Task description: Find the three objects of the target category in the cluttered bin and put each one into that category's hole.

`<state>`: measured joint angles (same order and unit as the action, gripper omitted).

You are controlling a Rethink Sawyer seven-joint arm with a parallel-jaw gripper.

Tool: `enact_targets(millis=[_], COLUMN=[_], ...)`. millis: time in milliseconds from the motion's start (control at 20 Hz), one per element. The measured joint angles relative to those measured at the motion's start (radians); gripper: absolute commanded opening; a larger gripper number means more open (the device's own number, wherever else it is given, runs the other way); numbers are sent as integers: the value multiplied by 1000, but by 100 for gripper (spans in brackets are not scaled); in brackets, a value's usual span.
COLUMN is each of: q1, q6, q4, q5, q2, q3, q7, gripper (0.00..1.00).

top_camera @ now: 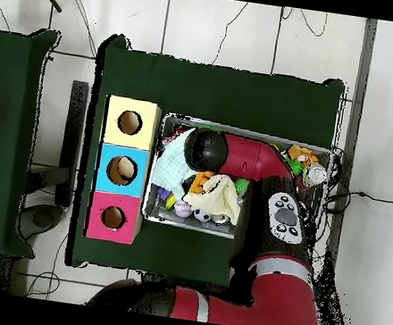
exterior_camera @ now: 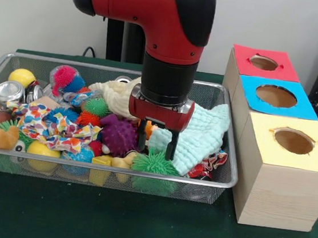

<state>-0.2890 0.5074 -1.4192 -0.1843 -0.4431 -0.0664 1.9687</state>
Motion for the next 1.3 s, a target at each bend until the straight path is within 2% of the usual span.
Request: enact_targets(millis=[850,1300], q1=[-20,-60], q6=[0,0], q4=[-5,-9], q5=[-9,-9], q2=[3,8], q3=[0,3], q7=[0,0], gripper=[100,100])
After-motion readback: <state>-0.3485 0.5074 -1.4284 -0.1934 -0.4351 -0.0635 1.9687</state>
